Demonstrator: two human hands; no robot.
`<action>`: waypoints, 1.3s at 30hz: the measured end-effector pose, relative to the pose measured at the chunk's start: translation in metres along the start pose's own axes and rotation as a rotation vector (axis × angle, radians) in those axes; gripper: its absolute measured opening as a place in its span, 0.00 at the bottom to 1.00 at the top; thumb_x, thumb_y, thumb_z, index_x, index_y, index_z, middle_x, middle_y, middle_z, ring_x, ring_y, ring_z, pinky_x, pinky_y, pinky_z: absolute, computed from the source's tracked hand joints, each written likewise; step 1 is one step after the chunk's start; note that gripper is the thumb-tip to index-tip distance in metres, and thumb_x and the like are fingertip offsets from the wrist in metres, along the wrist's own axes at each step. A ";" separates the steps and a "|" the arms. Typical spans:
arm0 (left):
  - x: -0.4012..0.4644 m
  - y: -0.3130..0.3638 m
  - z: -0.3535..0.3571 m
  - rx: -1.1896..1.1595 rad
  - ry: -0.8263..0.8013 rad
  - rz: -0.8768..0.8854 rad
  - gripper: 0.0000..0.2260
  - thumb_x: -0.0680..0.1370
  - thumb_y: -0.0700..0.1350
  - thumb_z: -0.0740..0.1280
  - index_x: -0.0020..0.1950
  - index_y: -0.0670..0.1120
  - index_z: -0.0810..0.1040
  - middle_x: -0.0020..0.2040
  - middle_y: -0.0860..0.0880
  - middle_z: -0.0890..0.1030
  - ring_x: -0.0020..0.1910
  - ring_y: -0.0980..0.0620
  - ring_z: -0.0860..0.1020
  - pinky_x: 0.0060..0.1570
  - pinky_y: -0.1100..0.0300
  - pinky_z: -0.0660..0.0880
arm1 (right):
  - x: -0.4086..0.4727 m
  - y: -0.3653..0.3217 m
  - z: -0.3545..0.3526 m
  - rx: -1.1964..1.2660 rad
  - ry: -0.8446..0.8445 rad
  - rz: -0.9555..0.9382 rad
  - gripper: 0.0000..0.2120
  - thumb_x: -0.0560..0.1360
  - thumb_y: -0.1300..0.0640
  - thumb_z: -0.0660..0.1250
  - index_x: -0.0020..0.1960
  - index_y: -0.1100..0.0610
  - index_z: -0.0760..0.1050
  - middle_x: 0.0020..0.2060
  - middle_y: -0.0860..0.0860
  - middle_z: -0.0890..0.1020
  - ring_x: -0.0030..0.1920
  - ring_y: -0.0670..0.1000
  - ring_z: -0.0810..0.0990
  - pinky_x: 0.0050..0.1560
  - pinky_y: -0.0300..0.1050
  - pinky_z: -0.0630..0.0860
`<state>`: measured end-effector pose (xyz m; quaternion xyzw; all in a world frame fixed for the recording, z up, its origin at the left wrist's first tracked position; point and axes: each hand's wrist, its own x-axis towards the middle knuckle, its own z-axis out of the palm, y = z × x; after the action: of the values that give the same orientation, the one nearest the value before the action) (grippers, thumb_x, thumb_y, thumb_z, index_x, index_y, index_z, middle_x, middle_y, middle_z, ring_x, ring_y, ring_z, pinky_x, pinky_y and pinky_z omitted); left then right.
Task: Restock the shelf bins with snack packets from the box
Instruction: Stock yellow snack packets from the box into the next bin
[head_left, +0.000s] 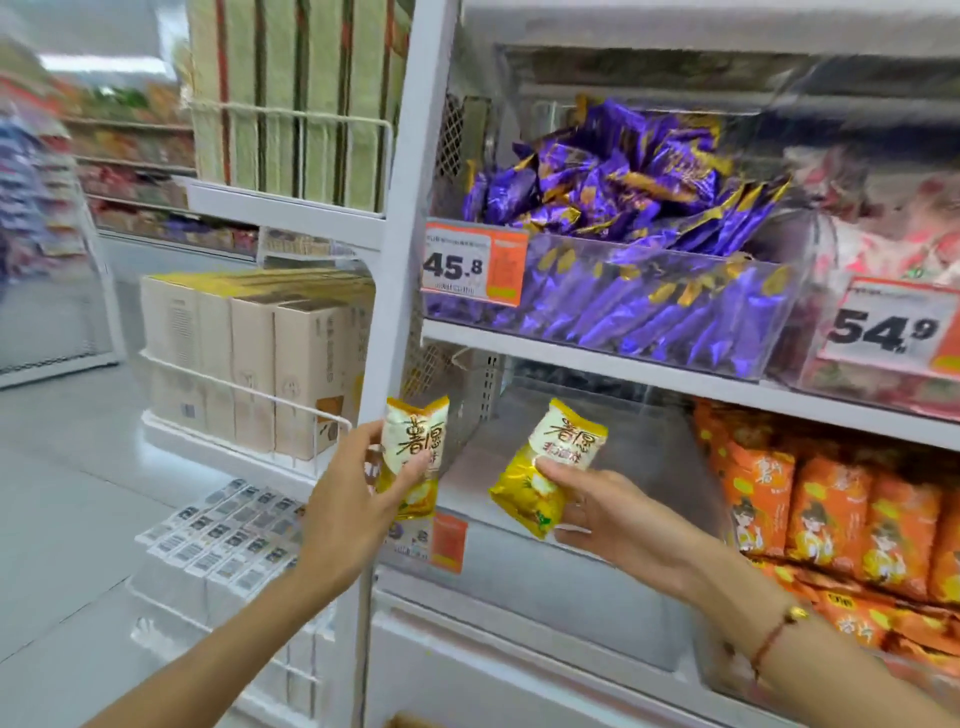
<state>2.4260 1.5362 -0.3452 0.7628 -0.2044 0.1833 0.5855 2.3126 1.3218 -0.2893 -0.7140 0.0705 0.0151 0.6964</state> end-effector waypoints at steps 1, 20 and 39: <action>0.003 -0.003 0.003 0.031 0.022 0.003 0.18 0.69 0.70 0.64 0.53 0.64 0.72 0.48 0.64 0.77 0.45 0.65 0.76 0.42 0.58 0.75 | 0.015 -0.004 -0.004 -0.027 0.048 -0.010 0.21 0.71 0.48 0.70 0.61 0.55 0.76 0.51 0.51 0.84 0.45 0.47 0.81 0.43 0.37 0.75; 0.024 -0.028 0.027 -0.051 0.154 0.010 0.18 0.64 0.74 0.63 0.47 0.68 0.76 0.43 0.68 0.80 0.38 0.55 0.80 0.38 0.46 0.80 | 0.257 0.055 -0.008 -0.633 0.546 -0.017 0.29 0.66 0.47 0.77 0.60 0.57 0.69 0.59 0.53 0.78 0.58 0.56 0.78 0.54 0.48 0.77; 0.023 0.000 0.030 0.044 0.189 0.006 0.27 0.66 0.75 0.62 0.57 0.61 0.78 0.47 0.59 0.78 0.49 0.64 0.74 0.43 0.68 0.68 | 0.116 -0.012 0.009 -0.036 -0.462 -0.085 0.32 0.69 0.64 0.71 0.71 0.60 0.67 0.67 0.58 0.74 0.67 0.57 0.73 0.67 0.51 0.70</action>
<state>2.4469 1.5052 -0.3406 0.7540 -0.1463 0.2608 0.5849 2.4295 1.3217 -0.2920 -0.7061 -0.1214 0.1499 0.6813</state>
